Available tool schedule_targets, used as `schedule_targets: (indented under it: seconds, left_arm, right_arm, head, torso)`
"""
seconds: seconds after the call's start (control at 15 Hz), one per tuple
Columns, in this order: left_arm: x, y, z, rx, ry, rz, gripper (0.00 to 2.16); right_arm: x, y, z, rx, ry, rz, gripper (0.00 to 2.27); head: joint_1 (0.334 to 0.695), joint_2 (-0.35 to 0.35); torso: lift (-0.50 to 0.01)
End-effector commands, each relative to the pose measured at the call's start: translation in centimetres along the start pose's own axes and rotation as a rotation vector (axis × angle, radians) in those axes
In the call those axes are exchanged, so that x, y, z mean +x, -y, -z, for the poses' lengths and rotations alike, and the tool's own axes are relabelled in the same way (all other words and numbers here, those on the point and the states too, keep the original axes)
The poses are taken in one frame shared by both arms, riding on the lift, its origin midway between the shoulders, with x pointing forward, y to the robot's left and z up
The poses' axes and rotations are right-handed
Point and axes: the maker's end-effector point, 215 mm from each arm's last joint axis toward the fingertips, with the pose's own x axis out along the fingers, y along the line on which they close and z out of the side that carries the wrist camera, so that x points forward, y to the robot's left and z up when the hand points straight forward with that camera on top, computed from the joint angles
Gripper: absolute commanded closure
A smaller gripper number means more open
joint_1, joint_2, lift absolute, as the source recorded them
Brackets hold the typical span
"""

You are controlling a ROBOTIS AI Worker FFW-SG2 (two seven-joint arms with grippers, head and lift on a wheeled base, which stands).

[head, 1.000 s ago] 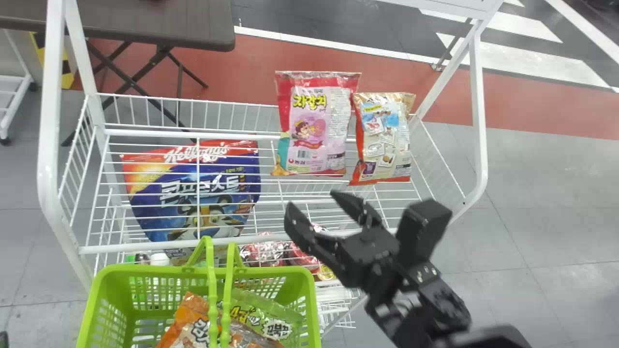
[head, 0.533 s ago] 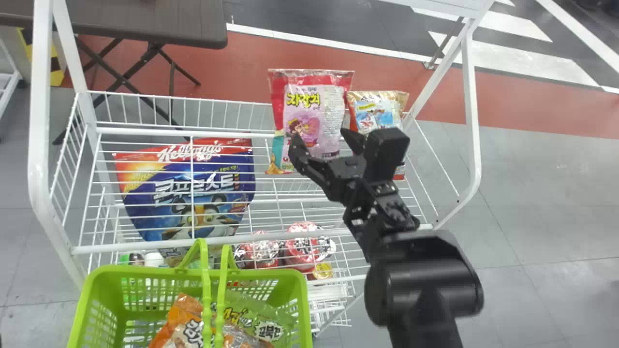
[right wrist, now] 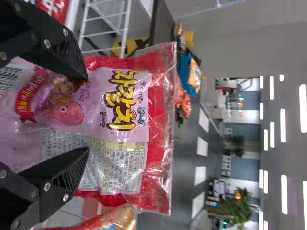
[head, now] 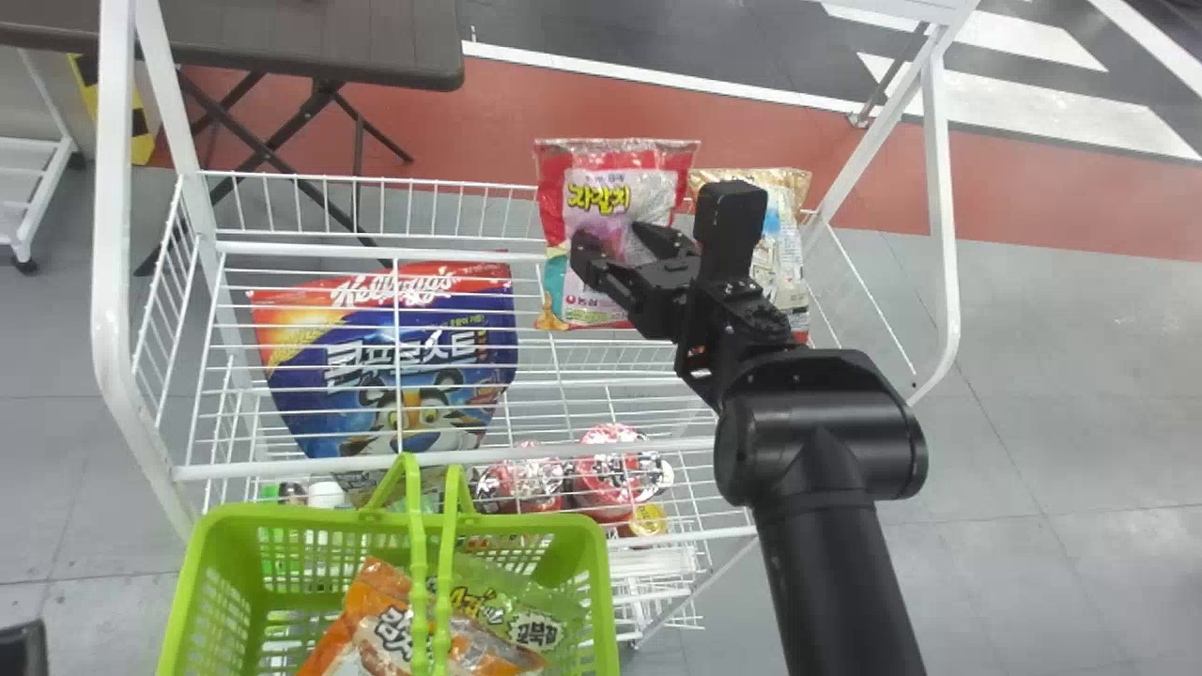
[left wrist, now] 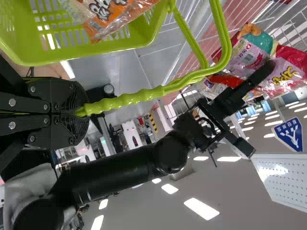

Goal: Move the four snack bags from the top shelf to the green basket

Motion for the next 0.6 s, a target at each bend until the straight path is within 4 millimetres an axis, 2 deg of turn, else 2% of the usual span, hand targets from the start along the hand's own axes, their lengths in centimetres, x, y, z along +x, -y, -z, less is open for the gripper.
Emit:
schedule_targets:
  seconds: [0.0,0.33,0.47,0.53]
  left_arm:
    - [0.0,0.0,0.0,0.000,-0.001,0.002,1.13]
    - [-0.1,0.2,0.0,-0.001,0.000,0.005,1.13]
    - [-0.1,0.3,0.1,-0.003,0.001,0.005,1.13]
    - [-0.2,0.2,0.2,-0.005,0.001,0.004,1.13]
  right_arm:
    - [-0.6,-0.8,0.4,0.006,-0.003,-0.013,2.17]
    - [-3.5,-1.5,-1.4,0.000,0.057,-0.017,2.19]
    - [-5.6,-2.1,-1.8,0.013,0.052,-0.037,2.19]
    - [-7.0,-1.9,-1.9,0.034,0.039,-0.036,2.19]
  head:
    - [0.695,-0.297]
    - [0.695,-0.295]
    - [0.695,-0.297]
    - [0.695,-0.297]
  torso:
    - [0.000]
    - [0.000]
    - [0.000]
    - [0.000]
